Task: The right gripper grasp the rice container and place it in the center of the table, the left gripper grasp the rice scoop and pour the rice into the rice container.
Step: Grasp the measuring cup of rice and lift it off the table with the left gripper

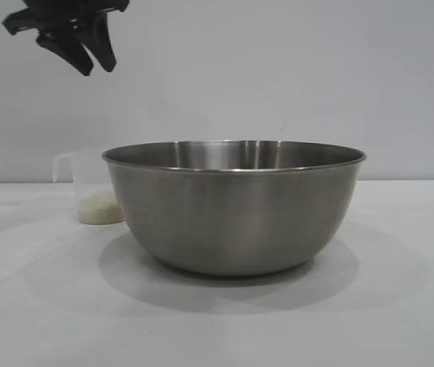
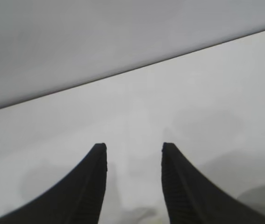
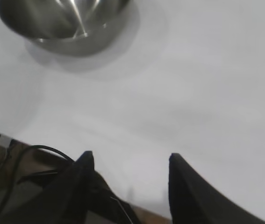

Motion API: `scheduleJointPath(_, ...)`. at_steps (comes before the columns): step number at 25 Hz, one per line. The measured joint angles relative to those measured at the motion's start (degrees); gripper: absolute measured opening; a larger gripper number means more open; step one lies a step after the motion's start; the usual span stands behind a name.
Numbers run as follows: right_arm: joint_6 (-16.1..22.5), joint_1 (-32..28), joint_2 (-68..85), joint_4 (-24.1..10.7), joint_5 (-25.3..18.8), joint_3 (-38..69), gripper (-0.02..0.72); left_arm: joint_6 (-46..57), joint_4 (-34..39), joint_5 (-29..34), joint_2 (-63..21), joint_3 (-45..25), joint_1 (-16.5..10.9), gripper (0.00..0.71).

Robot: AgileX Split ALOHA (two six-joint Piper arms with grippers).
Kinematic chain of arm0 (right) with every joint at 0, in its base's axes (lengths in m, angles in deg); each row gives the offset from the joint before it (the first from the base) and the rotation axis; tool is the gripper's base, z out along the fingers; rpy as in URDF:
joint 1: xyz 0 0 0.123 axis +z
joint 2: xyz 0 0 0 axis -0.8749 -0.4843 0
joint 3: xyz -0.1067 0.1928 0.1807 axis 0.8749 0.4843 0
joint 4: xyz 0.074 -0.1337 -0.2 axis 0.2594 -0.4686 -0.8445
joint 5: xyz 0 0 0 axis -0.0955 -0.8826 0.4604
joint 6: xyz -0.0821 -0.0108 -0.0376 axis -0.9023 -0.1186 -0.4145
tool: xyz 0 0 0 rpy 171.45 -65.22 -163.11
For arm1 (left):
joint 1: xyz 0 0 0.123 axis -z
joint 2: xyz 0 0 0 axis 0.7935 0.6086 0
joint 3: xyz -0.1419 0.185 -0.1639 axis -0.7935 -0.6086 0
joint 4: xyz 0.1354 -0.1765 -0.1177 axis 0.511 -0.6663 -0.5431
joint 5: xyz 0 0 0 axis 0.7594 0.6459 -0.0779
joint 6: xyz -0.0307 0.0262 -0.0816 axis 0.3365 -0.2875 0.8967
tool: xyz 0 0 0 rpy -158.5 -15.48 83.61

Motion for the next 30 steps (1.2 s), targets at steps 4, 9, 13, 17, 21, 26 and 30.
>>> scheduleJointPath(4,0.0,0.0,1.1,-0.4,3.9,0.8,0.340,-0.2,1.3,-9.9,-4.8,-11.3,1.6,0.237)
scheduleJointPath(9,0.0,0.0,1.3,-0.5,5.4,1.8,0.340,-0.2,9.3,-16.6,-6.2,-20.4,5.8,0.237)
scheduleJointPath(13,0.0,0.0,1.3,-0.6,5.7,1.8,0.340,1.8,10.6,-27.5,-5.8,-27.2,7.3,0.237)
scheduleJointPath(17,0.0,0.0,1.3,-0.6,5.7,1.8,0.340,6.6,10.8,-39.6,-1.4,-31.7,7.3,0.237)
scheduleJointPath(21,0.0,0.0,1.3,-0.6,5.7,1.8,0.340,12.9,14.0,-50.3,6.7,-32.7,7.3,0.237)
scheduleJointPath(26,0.0,0.0,1.3,-0.6,5.7,1.8,0.340,18.1,19.0,-65.7,16.8,-32.7,7.3,0.237)
scheduleJointPath(30,0.0,0.0,1.3,-0.6,5.7,1.8,0.340,20.0,20.2,-69.3,21.7,-32.7,7.4,0.237)
